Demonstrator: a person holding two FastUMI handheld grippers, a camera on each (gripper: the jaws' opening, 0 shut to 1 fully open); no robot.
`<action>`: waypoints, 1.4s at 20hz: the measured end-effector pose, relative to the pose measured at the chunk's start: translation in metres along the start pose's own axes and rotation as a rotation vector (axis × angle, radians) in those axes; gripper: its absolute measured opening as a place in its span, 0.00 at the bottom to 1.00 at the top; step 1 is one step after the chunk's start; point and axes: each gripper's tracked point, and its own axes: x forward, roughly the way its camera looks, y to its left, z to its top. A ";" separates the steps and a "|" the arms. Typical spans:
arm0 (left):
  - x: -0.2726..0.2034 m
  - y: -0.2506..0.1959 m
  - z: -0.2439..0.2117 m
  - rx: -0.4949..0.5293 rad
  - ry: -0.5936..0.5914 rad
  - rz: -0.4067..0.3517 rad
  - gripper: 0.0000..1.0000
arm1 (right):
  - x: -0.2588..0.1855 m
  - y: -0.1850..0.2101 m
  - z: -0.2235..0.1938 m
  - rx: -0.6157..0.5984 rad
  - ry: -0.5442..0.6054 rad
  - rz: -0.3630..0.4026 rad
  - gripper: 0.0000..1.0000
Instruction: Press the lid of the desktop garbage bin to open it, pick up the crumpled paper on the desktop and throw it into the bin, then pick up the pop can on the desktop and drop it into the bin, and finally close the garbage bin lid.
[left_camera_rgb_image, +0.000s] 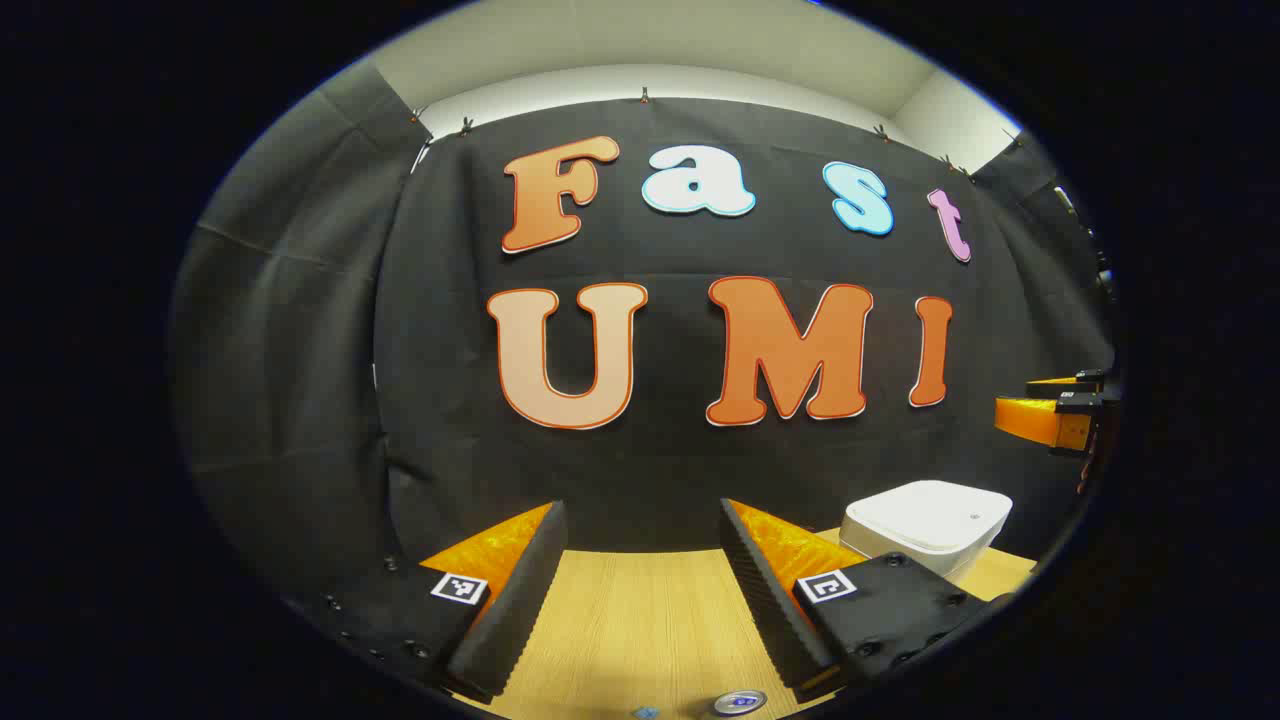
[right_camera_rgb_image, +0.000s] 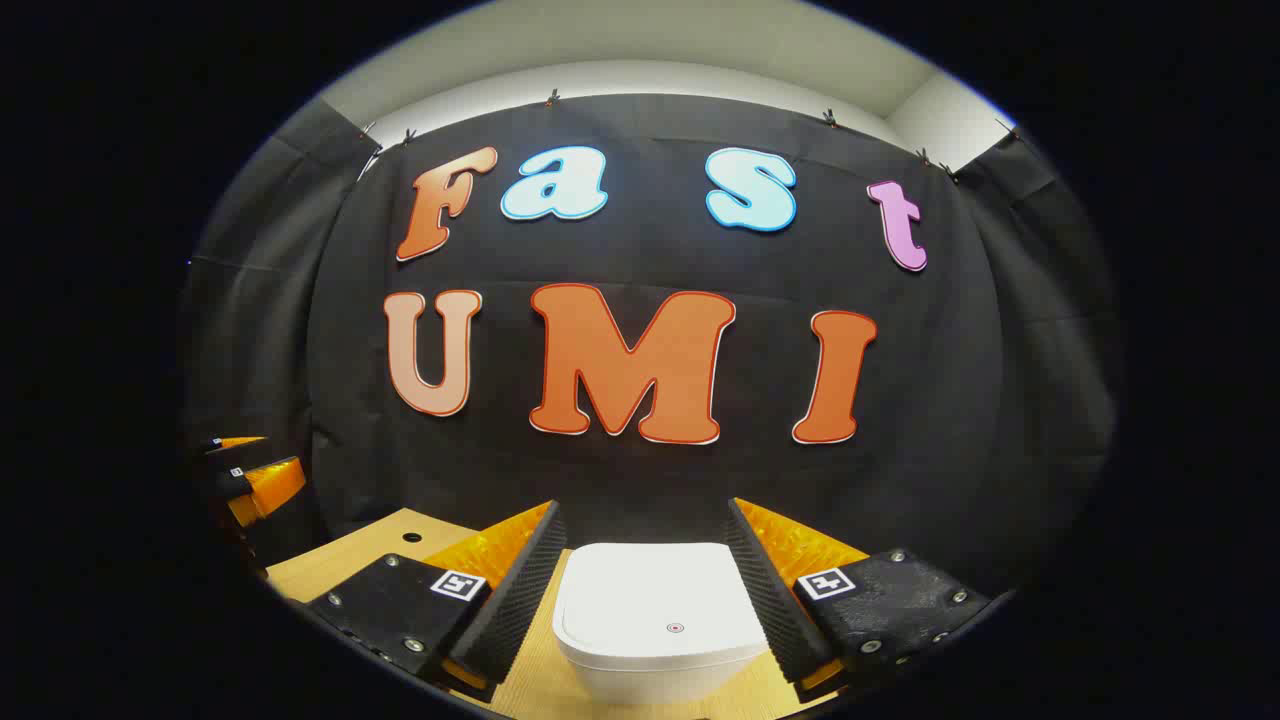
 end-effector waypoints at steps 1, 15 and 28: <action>0.001 -0.002 0.002 0.002 0.000 -0.001 0.98 | -0.001 -0.002 0.001 -0.003 0.001 -0.002 0.98; -0.015 -0.016 0.010 0.046 0.003 -0.011 0.98 | -0.006 -0.025 0.002 0.021 0.016 0.004 0.93; -0.028 -0.034 0.002 0.082 0.038 0.025 0.97 | 0.017 -0.031 -0.046 0.022 0.156 0.086 0.02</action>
